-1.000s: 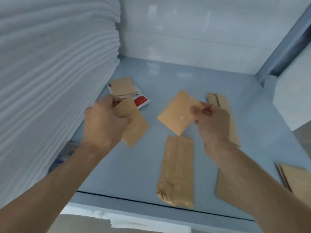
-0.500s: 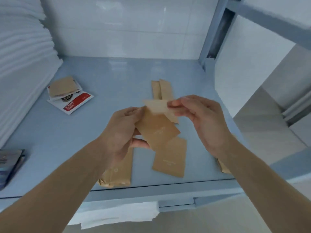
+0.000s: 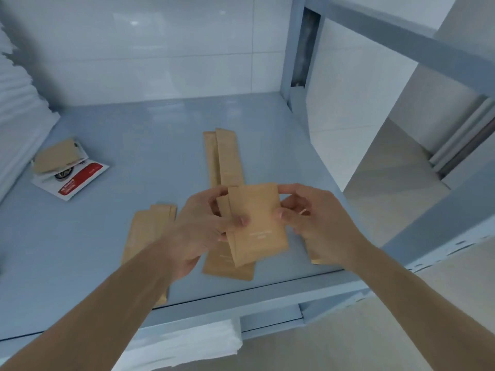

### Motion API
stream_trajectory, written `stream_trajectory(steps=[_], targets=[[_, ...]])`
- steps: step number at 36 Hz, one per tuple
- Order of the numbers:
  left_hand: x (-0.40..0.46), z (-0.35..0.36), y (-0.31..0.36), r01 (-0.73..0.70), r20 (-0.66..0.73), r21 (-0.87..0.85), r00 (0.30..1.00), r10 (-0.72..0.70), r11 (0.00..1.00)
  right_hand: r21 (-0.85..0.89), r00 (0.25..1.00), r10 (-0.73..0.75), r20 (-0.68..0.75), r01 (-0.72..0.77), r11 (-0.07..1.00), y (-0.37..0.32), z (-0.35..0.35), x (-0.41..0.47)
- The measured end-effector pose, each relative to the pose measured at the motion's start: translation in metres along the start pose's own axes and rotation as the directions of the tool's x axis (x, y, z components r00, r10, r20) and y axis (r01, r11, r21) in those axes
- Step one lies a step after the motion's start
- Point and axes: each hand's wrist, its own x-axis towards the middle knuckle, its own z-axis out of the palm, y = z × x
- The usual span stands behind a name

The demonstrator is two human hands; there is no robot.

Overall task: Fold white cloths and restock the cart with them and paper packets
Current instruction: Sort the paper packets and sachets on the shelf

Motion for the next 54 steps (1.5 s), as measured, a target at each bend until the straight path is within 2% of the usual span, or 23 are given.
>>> stream_trajectory(steps=[3,5,7,9,11,15,17,26,28,31,33,35,36,39,42,45,49,52,54], targets=[[0.001,0.002,-0.003,-0.04,-0.051,0.022,0.998,0.041,0.999,0.114,0.997,0.076,0.0,-0.076,0.991,0.001,0.006,-0.001],[0.001,0.001,-0.007,-0.065,-0.104,0.06,0.992,0.071,0.996,0.128,0.994,0.106,0.006,-0.106,0.986,0.002,0.013,-0.001],[0.0,-0.002,-0.013,-0.087,-0.18,0.214,0.975,0.127,0.973,0.098,0.993,0.121,0.016,-0.122,0.988,0.004,0.021,-0.001],[0.0,-0.005,-0.019,-0.083,-0.235,0.477,0.947,0.218,0.875,0.031,0.991,0.133,0.018,-0.134,0.991,0.006,0.03,0.0],[-0.002,-0.007,-0.024,-0.058,-0.24,0.642,0.932,0.272,0.764,-0.055,0.99,0.142,0.022,-0.14,0.989,0.008,0.04,0.0],[-0.007,-0.008,-0.032,-0.019,-0.197,0.747,0.948,0.249,0.664,-0.379,0.989,0.146,0.011,-0.131,0.916,0.01,0.052,-0.001],[-0.008,-0.009,-0.033,-0.015,-0.177,0.771,0.956,0.236,0.637,-0.481,0.994,0.111,-0.005,-0.1,0.871,0.01,0.054,-0.001],[-0.011,-0.009,-0.031,-0.001,-0.175,0.79,0.958,0.226,0.613,-0.553,0.995,0.096,0.027,-0.065,0.831,0.0,0.058,0.001],[-0.011,-0.014,-0.028,-0.01,-0.192,0.771,0.95,0.246,0.637,-0.55,0.995,0.098,0.013,-0.075,0.832,-0.005,0.06,0.005],[-0.011,-0.028,-0.019,-0.03,-0.253,0.721,0.919,0.303,0.693,-0.512,0.999,0.024,-0.046,-0.045,0.858,-0.016,0.066,0.013],[-0.012,-0.041,-0.009,-0.045,-0.329,0.59,0.899,0.291,0.806,-0.457,0.997,-0.045,-0.069,0.009,0.89,-0.027,0.074,0.02],[-0.017,-0.055,0.001,-0.075,-0.379,0.328,0.903,0.204,0.942,-0.385,0.993,-0.103,-0.05,0.076,0.92,-0.04,0.089,0.031],[-0.019,-0.062,0.005,-0.084,-0.383,0.22,0.909,0.165,0.972,-0.344,0.992,-0.122,-0.03,0.104,0.933,-0.047,0.099,0.036],[-0.026,-0.087,0.01,-0.115,-0.35,0.053,0.928,0.127,0.992,-0.255,0.985,-0.166,0.052,0.174,0.951,-0.068,0.137,0.049],[-0.032,-0.114,0.005,-0.129,-0.346,-0.036,0.932,0.108,0.991,-0.283,0.975,-0.188,0.118,0.214,0.935,-0.08,0.177,0.062],[-0.037,-0.146,-0.007,-0.117,-0.42,-0.03,0.903,0.094,0.993,-0.265,0.963,-0.187,0.195,0.236,0.935,-0.085,0.213,0.075],[-0.035,-0.189,-0.02,-0.055,-0.587,0.086,0.804,0.095,0.995,-0.287,0.939,-0.219,0.266,0.294,0.912,-0.092,0.257,0.093],[-0.025,-0.216,-0.023,-0.002,-0.664,0.17,0.739,0.115,0.986,-0.292,0.933,-0.264,0.243,0.33,0.897,-0.098,0.284,0.11],[-0.016,-0.23,-0.024,0.043,-0.672,0.306,0.717,0.184,0.951,-0.267,0.922,-0.324,0.21,0.373,0.889,-0.102,0.298,0.122]])
